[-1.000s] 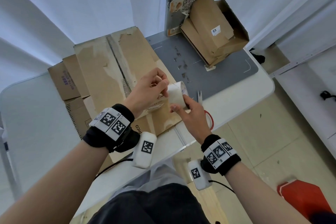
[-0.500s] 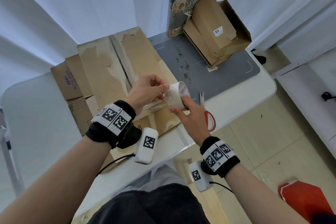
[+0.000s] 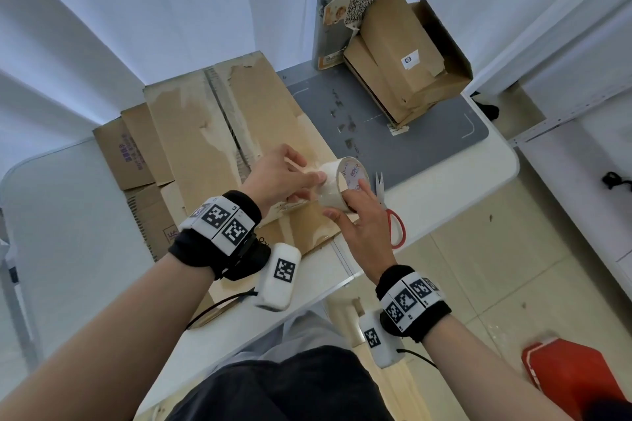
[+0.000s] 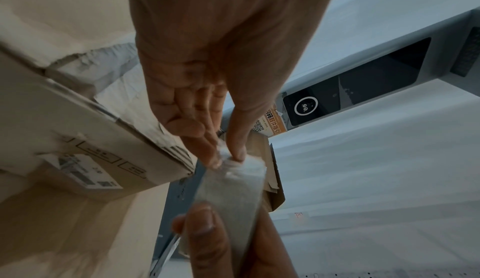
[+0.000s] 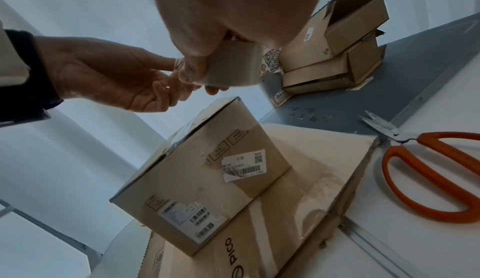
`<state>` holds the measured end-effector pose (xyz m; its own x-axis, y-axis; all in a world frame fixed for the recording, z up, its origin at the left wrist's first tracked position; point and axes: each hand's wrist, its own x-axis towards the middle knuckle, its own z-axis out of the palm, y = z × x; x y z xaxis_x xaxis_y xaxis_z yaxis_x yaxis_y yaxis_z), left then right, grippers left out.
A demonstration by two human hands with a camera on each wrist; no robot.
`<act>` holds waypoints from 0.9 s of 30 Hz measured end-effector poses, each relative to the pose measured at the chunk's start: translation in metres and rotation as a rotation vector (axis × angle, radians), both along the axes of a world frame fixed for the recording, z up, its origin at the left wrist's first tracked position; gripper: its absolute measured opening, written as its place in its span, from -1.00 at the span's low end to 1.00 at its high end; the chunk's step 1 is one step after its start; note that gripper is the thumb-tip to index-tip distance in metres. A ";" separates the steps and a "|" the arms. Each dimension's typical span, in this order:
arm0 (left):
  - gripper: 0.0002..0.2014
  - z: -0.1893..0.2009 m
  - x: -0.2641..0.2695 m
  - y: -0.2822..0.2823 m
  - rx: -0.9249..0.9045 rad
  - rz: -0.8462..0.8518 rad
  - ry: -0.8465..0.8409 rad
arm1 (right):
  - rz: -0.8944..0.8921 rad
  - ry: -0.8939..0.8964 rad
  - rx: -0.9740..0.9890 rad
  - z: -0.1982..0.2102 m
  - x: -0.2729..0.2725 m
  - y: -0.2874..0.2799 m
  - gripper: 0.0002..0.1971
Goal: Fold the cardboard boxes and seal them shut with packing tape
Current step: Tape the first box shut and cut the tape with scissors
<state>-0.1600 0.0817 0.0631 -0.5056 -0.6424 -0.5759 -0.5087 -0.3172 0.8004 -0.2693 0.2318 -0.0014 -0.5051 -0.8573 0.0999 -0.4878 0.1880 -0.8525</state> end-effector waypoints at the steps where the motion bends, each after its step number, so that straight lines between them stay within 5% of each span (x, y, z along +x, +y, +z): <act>1: -0.53 0.000 -0.001 0.000 0.033 0.008 -0.011 | 0.001 -0.002 -0.002 0.000 -0.001 0.001 -0.71; 7: -0.43 -0.001 -0.017 -0.001 0.052 -0.020 -0.101 | -0.029 -0.012 -0.012 0.000 -0.014 0.009 -0.71; 13: -0.51 0.001 -0.040 0.002 0.104 0.008 -0.034 | -0.282 -0.102 0.195 -0.017 -0.052 0.010 -0.81; 18: -0.53 -0.001 -0.045 -0.011 0.081 0.026 -0.026 | -0.506 -0.218 0.446 -0.037 -0.109 -0.008 -0.44; 27: -0.48 -0.009 -0.058 -0.041 0.009 0.073 -0.035 | -0.559 -0.072 0.818 -0.067 -0.178 -0.060 -0.73</act>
